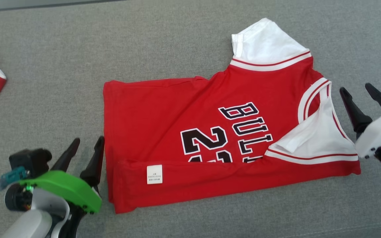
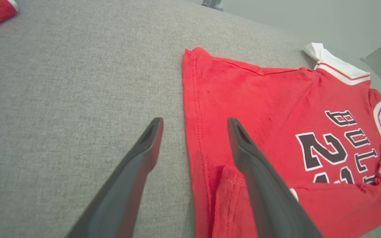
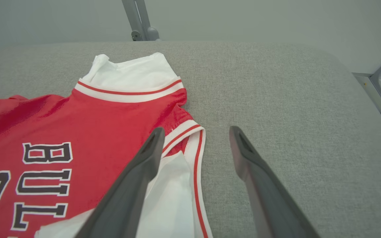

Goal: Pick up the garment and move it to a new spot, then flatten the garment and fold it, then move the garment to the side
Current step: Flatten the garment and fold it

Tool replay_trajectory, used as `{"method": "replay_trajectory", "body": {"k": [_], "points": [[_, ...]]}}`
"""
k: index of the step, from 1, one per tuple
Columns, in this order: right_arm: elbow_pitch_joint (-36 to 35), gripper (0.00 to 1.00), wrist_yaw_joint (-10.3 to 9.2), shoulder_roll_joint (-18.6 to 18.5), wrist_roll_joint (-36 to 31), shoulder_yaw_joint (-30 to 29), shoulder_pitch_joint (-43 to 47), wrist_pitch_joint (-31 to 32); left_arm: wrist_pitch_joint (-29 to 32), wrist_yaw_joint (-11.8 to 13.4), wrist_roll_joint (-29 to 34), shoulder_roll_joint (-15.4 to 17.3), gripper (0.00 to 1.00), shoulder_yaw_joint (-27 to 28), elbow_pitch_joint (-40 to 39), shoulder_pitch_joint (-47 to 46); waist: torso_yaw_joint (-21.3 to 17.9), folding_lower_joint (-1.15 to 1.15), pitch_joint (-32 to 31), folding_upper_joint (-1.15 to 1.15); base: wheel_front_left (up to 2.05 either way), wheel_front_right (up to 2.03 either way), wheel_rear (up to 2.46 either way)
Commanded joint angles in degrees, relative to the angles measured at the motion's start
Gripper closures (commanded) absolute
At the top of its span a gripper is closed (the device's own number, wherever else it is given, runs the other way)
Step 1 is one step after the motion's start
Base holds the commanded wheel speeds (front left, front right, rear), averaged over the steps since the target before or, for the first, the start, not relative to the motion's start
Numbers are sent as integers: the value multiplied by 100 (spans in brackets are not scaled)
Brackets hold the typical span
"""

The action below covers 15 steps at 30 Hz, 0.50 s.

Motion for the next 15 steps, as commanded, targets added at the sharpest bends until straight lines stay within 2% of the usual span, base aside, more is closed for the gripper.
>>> {"method": "replay_trajectory", "body": {"k": [1,6,7,15], "points": [[47,0,-4,-6,-49,77,-267,31,66,-56,59,-52,0,-12,93,-329,101,0,235,0,0,0,0],[392,0,-5,70,-194,327,-1188,33,339,-267,237,-314,0,-142,574,-1344,254,0,600,0,0,0,0],[573,0,-4,92,-244,393,-1536,23,454,-391,264,-471,0,-236,790,-1703,325,0,750,0,0,0,0],[1367,0,-5,127,-465,701,-2801,-52,785,-766,408,-893,0,-495,1727,-2850,561,0,1252,0,0,0,0]]}}
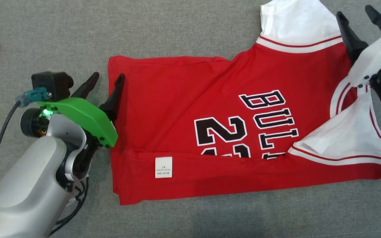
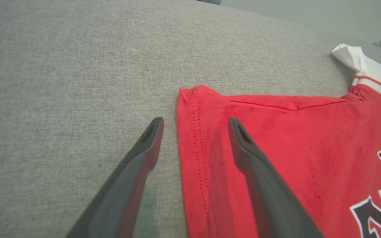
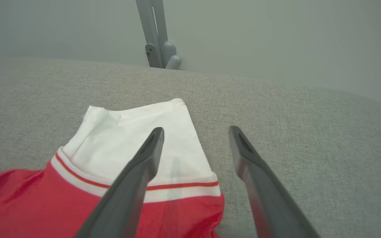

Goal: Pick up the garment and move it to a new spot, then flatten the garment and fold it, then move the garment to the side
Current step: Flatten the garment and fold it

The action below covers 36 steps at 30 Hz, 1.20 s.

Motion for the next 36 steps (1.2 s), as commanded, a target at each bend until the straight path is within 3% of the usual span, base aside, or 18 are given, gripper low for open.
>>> {"method": "replay_trajectory", "body": {"k": [1,11,17,32,33,36], "points": [[141,0,-6,-22,-55,51,-242,-39,51,-80,56,-61,0,-38,155,-242,221,0,309,0,0,0,0],[951,0,-6,-272,-85,389,-1243,30,281,-486,258,-490,0,-364,919,-1189,557,0,748,0,0,0,0],[1300,0,-6,-209,-32,575,-1560,112,331,-619,312,-667,0,-477,1183,-1449,617,0,864,0,0,0,0],[1808,0,-6,-293,153,832,-1784,272,641,-847,116,-736,0,-681,1351,-1407,660,0,897,0,0,0,0],[1834,4,-7,-289,165,839,-1794,270,668,-854,111,-742,2,-695,1352,-1408,655,0,901,0,0,0,0],[1907,0,-9,-294,167,847,-1805,226,786,-890,110,-749,20,-768,1335,-1383,643,0,909,0,0,0,0]]}}
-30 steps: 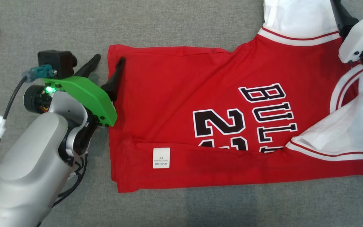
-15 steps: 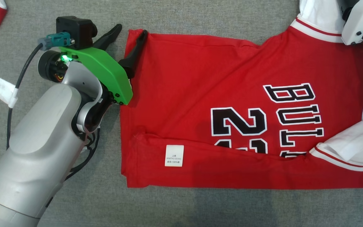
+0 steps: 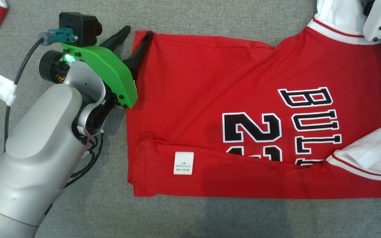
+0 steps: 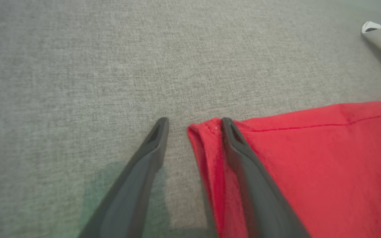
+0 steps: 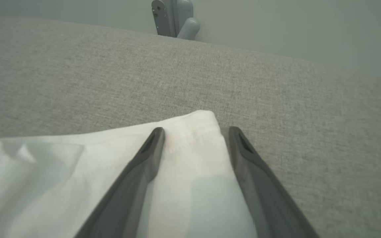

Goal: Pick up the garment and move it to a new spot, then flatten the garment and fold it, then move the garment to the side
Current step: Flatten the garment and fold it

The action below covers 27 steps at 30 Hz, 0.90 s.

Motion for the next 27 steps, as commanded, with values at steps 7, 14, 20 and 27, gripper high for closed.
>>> {"method": "replay_trajectory", "body": {"k": [7,14,20,27], "points": [[259,58,-12,-37,65,94,73,96,493,-87,-104,11,100,-335,-19,370,-5,0,3,0,0,0,0],[229,100,-12,7,296,205,118,-74,472,-53,-127,93,100,-355,-222,520,-28,0,-32,0,0,0,0],[201,100,-11,-65,430,200,115,-409,223,124,-71,274,100,-140,-287,492,-76,0,-209,0,0,0,0],[177,100,-11,-146,527,226,227,-661,111,188,-115,361,100,-49,-381,545,-130,0,-410,0,0,0,0]]}}
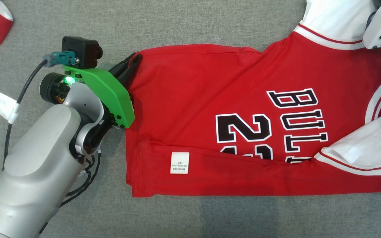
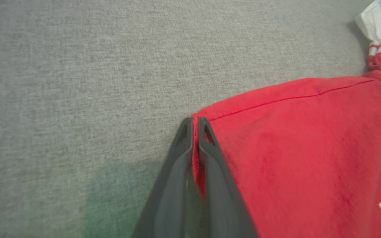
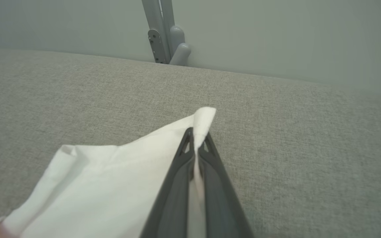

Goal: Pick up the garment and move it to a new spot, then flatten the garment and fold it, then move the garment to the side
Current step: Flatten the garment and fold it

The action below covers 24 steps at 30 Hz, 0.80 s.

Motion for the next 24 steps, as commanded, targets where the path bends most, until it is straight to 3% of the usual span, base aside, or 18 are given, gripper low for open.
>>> {"method": "replay_trajectory", "body": {"k": [1,9,24], "points": [[-6,100,-10,-40,42,20,128,-59,-21,45,-25,60,100,-3,23,131,-37,0,-91,0,0,0,0],[-124,100,-10,-88,134,89,271,-303,-162,150,-12,106,100,80,-130,202,-86,0,-308,0,0,0,0],[-512,100,-10,-227,263,118,621,-686,-227,347,-118,497,100,274,-509,492,-299,0,-672,0,0,0,0]]}}
